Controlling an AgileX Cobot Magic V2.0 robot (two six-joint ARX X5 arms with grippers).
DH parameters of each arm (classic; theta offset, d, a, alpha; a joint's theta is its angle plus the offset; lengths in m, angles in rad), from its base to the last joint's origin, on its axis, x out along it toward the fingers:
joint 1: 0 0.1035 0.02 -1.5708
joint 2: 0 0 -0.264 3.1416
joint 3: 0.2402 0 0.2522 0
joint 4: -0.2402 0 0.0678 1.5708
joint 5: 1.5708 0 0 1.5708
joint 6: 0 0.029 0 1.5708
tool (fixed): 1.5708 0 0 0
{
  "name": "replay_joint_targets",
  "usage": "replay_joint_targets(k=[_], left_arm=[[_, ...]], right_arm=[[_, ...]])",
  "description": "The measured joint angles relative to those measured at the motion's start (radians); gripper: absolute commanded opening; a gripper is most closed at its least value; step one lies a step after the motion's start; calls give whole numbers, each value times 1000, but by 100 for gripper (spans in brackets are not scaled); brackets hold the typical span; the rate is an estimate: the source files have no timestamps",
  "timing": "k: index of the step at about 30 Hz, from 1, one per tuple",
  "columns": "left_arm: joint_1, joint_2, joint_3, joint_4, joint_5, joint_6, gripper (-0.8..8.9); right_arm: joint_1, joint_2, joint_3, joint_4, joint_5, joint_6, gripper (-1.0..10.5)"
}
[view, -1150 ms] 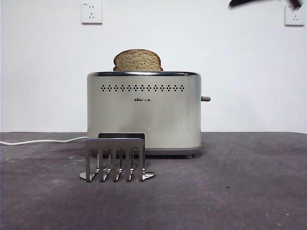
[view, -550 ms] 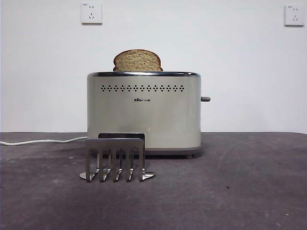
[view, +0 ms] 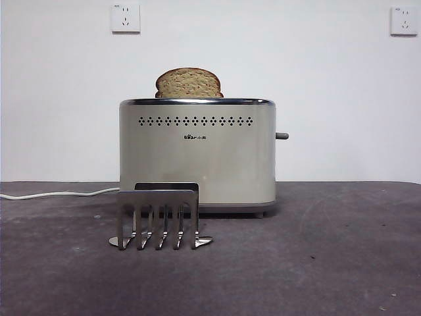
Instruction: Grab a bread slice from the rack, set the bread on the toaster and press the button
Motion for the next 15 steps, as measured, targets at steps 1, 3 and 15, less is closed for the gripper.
replay_joint_targets(k=[1, 3, 15], left_arm=[[0, 0, 0, 0, -1, -1, -4], [0, 0, 0, 0, -4, -2, -4], [11, -2, 0, 0, -8, -2, -4]], right_arm=[[0, 0, 0, 0, 0, 0, 1], [0, 0, 0, 0, 0, 0, 1], [0, 0, 0, 0, 0, 0, 1]])
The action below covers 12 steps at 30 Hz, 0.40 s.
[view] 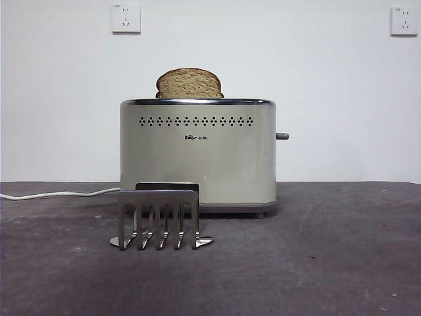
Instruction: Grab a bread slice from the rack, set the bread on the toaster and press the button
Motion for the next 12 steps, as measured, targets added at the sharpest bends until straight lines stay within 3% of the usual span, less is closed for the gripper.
replay_joint_targets(k=[5, 12], left_arm=[[65, -39, -3, 14, 5, 2, -4], [261, -246, -122, 415, 201, 6, -4]], right_arm=[[0, 0, 0, 0, 0, 0, 1], [0, 0, 0, 0, 0, 0, 1]])
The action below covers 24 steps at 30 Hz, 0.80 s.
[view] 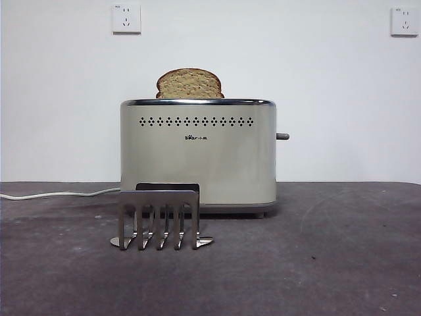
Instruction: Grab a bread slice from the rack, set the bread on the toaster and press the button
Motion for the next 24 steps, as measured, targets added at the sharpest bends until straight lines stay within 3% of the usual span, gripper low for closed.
replay_joint_targets(k=[10, 16, 24], left_arm=[[220, -375, -591, 552, -16, 0, -4], [262, -566, -966, 695, -151, 4, -4], [281, -806, -1371, 809, -238, 6, -4]], right_arm=[[0, 0, 0, 0, 0, 0, 1], [0, 0, 0, 0, 0, 0, 1], [0, 0, 0, 0, 0, 0, 1]])
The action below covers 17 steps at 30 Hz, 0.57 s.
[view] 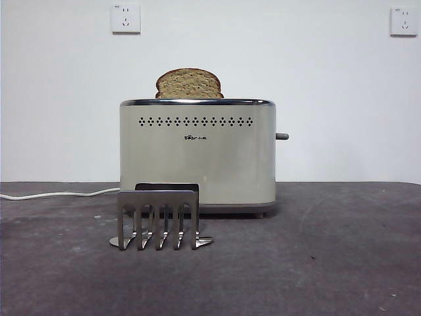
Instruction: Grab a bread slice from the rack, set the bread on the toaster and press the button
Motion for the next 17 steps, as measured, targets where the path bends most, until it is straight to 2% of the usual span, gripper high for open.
replay_joint_targets(k=[7, 17], left_arm=[[2, -169, -292, 24, -12, 0, -4], [2, -296, -464, 14, -12, 0, -4]], right_arm=[[0, 0, 0, 0, 0, 0, 1], [0, 0, 0, 0, 0, 0, 1]])
